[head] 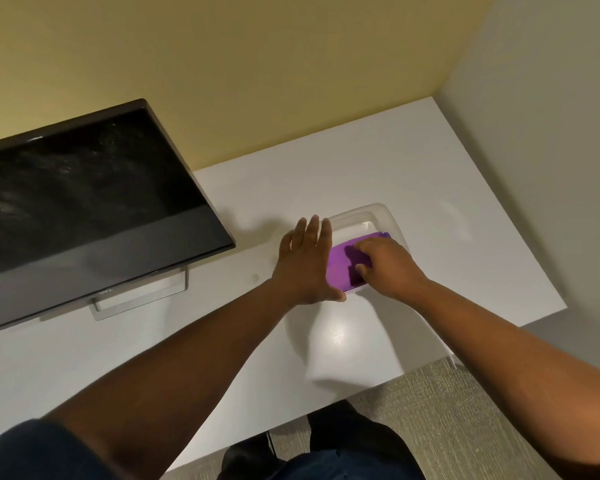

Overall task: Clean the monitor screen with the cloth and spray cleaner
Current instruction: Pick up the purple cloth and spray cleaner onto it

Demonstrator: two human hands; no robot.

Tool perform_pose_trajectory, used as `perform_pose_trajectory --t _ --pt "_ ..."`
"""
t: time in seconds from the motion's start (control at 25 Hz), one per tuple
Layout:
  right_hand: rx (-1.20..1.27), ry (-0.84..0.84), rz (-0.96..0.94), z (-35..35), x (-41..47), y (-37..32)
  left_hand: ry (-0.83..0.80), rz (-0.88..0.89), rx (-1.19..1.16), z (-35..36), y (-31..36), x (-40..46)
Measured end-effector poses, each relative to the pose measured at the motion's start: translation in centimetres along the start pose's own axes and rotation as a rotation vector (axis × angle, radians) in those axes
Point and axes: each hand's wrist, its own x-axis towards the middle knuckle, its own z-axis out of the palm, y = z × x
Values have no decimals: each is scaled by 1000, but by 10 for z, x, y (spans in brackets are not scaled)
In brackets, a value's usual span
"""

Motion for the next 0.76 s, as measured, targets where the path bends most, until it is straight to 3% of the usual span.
perform_pose_trajectory --t 0.48,0.76 --pt "-259 -159 -171 13 62 9 -17 -51 70 9 -11 12" --pt "-382 -199 -142 17 67 9 10 -68 83 11 -8 12"
